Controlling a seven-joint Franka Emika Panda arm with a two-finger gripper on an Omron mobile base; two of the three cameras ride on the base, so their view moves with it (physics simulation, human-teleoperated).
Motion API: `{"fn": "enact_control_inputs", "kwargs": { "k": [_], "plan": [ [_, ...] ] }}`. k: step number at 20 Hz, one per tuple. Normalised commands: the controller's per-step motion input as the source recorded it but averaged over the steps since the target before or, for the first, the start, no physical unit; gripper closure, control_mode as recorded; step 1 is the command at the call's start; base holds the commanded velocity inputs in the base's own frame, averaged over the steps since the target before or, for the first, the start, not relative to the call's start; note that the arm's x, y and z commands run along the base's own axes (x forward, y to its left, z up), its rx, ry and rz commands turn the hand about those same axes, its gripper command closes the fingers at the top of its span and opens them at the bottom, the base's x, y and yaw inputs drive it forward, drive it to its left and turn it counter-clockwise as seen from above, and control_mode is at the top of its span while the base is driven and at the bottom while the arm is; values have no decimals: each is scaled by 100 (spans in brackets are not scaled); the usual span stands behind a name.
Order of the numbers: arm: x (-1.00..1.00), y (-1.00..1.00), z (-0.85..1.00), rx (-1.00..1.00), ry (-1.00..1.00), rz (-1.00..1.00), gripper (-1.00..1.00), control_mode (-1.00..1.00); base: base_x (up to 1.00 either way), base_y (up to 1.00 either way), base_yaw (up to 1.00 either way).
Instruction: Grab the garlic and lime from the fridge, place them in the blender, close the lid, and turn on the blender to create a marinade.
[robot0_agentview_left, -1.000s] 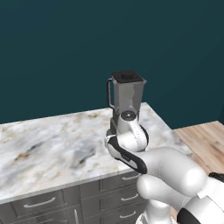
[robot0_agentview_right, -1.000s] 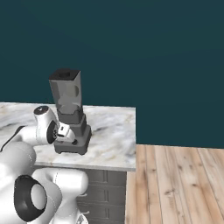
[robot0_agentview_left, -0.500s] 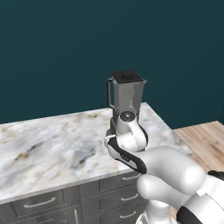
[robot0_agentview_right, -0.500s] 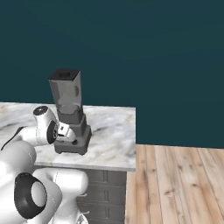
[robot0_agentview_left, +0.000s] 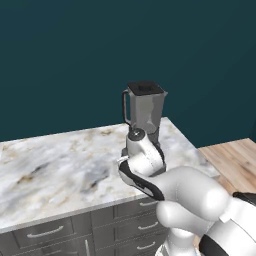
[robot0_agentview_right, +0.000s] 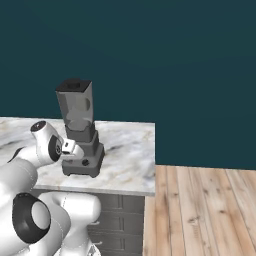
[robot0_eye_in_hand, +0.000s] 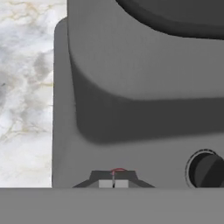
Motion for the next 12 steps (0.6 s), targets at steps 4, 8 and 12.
{"fn": "enact_control_inputs", "kwargs": {
  "k": [4, 8, 12],
  "plan": [
    [0, -4, 0, 0, 0, 0, 100, -100, 0, 0, 0],
    [0, -18, 0, 0, 0, 0, 100, -100, 0, 0, 0],
    [-1, -25, 1, 3, -1, 0, 100, -100, 0, 0, 0]
  ]
}}
